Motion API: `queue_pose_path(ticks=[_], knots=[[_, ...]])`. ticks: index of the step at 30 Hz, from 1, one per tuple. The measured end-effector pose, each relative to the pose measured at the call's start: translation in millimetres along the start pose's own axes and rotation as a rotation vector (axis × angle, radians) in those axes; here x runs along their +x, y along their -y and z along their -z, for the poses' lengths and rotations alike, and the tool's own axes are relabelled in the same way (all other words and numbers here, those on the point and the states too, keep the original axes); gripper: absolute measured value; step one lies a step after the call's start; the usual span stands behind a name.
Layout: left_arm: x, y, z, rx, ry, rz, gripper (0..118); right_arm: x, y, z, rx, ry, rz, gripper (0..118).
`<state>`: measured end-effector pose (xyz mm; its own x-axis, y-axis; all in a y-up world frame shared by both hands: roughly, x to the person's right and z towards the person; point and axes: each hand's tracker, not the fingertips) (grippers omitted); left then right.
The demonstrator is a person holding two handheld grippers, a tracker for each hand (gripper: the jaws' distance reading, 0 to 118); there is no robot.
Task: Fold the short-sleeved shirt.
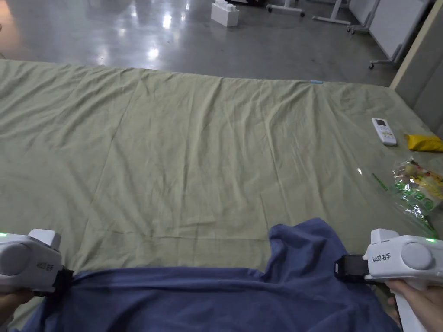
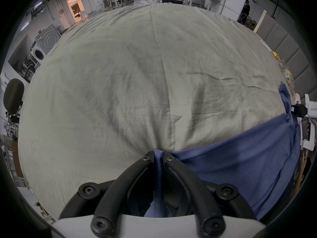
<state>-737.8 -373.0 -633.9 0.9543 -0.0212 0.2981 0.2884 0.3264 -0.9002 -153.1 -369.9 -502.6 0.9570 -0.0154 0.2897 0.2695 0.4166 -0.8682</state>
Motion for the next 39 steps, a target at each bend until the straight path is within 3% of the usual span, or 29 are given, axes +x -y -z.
queue_pose_path(ticks=[1, 2, 4, 5, 8, 10, 13, 18, 22, 24, 27, 29, 30, 31, 32, 33, 35, 36, 39], knots=[[1.0, 0.9, 0.2, 0.007, 0.0, 0.007, 9, -4.8, 0.3, -0.6, 0.015, 0.007, -0.033, 75], [1.2, 1.0, 0.2, 0.009, -0.003, 0.012, 9, -10.7, -0.8, -10.3, 0.034, 0.058, -0.059, 62], [2.2, 2.7, 1.1, 0.018, -0.009, 0.024, 9, -21.5, 3.5, -19.2, 0.016, 0.013, -0.075, 16], [2.9, 4.7, 0.7, 0.026, -0.012, 0.023, 9, -23.9, 3.7, -19.4, 0.006, 0.003, -0.082, 3], [-3.6, 12.7, -16.8, 0.079, 0.014, 0.028, 8, -15.2, 9.3, -33.7, 0.074, -0.016, -0.018, 1], [-17.8, 31.3, -52.3, 0.197, 0.111, -0.117, 8, -4.8, 27.6, -66.2, 0.182, -0.125, 0.069, 0], [-38.3, 78.3, -107.2, 0.36, 0.254, -0.219, 8, -7.0, 73.9, -133.4, 0.303, -0.15, 0.068, 0], [-51.8, 173.8, -157.2, 0.392, 0.264, -0.24, 8, 11.8, 168.7, -191.0, 0.335, -0.184, 0.157, 0], [-60.5, 217.3, -148.8, 0.309, 0.332, -0.335, 8, 17.4, 225.7, -196.9, 0.323, -0.187, 0.196, 0], [-54.5, 222.3, -138.2, 0.302, 0.339, -0.342, 8, 18.8, 238.9, -187.1, 0.293, -0.187, 0.259, 0], [-44.0, 220.0, -119.4, 0.279, 0.271, -0.277, 9, 19.7, 244.0, -166.4, 0.268, -0.17, 0.283, 0], [-54.1, 217.4, -99.4, 0.267, 0.261, -0.253, 19, 14.9, 241.5, -157.7, 0.265, -0.156, 0.28, 1], [-55.2, 216.0, -96.6, 0.293, 0.253, -0.269, 19, 11.8, 238.8, -154.7, 0.259, -0.148, 0.268, 1], [-57.2, 214.8, -95.1, 0.301, 0.247, -0.277, 23, 11.6, 239.2, -152.5, 0.247, -0.142, 0.241, 1], [-55.0, 215.5, -97.6, 0.309, 0.24, -0.288, 37, 9.9, 237.8, -152.0, 0.241, -0.133, 0.222, 8], [-55.4, 214.6, -100.5, 0.321, 0.224, -0.302, 56, 8.3, 236.8, -153.2, 0.246, -0.11, 0.185, 29], [-61.1, 214.1, -109.7, 0.351, 0.146, -0.294, 98, 10.1, 240.5, -160.6, 0.284, -0.065, 0.148, 83], [-61.0, 218.0, -122.7, 0.395, 0.121, -0.28, 100, 12.4, 241.7, -168.6, 0.308, -0.06, 0.15, 88], [-53.9, 219.7, -164.7, 0.495, -0.068, -0.208, 100, 8.9, 246.3, -199.3, 0.447, -0.032, 0.156, 86]])
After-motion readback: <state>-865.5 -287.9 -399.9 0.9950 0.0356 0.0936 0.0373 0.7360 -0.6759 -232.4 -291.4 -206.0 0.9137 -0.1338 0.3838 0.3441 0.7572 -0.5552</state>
